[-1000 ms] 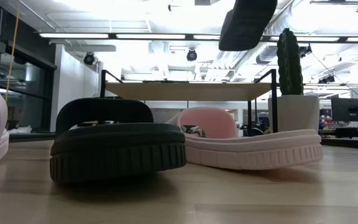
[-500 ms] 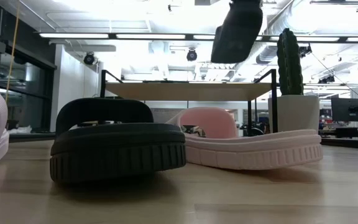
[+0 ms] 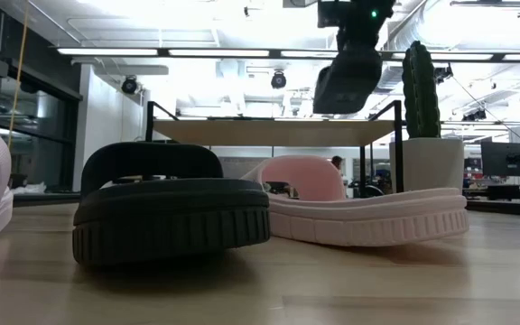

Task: Pick and place slides into the shelf
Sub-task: Put the right black slide on the shelf

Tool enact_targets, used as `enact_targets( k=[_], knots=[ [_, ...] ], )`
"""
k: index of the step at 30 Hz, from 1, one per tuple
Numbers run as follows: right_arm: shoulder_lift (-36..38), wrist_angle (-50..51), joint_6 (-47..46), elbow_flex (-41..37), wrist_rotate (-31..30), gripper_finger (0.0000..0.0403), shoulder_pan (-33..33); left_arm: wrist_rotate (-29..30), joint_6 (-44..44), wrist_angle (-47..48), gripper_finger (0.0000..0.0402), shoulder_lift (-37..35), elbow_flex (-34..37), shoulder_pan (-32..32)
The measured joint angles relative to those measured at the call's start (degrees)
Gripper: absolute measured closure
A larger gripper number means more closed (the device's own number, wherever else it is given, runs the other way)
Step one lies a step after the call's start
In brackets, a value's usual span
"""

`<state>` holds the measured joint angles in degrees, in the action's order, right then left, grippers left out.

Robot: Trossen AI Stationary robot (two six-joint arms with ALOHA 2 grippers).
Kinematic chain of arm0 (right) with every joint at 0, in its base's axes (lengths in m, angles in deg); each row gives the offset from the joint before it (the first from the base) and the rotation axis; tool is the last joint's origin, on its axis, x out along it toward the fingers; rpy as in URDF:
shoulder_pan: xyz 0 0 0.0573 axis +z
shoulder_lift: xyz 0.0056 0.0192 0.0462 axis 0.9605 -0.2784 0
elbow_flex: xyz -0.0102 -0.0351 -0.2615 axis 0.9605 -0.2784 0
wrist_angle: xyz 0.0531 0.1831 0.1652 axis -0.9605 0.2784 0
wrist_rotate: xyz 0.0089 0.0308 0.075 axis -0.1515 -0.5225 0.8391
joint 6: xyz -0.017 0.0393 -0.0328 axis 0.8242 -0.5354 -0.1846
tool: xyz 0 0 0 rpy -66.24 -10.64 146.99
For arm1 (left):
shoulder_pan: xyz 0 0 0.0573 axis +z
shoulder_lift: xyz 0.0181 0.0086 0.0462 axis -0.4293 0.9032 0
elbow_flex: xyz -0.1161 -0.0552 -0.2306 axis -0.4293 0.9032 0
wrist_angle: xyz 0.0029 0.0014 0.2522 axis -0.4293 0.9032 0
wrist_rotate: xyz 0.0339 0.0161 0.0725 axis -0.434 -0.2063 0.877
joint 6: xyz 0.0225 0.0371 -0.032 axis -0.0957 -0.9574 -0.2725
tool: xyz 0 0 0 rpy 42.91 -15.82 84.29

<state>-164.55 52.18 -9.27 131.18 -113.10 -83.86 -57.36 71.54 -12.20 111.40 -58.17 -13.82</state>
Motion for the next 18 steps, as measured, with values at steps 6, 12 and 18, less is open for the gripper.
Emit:
enact_targets(
  k=[6,12,18],
  knots=[
    [1.87,-3.08,0.89,-4.67,0.0,0.0403,-2.05,0.0,0.0,-0.09,0.0401,0.02,0.0,0.0],
    [2.16,-6.5,2.98,-7.74,0.09,0.0403,-2.53,0.0,0.0,-0.05,0.0401,0.43,0.0,0.0],
    [2.13,-8.03,2.99,-7.92,1.27,0.0403,-2.77,0.0,0.0,-0.18,0.0401,1.78,0.02,0.02]
  ],
)
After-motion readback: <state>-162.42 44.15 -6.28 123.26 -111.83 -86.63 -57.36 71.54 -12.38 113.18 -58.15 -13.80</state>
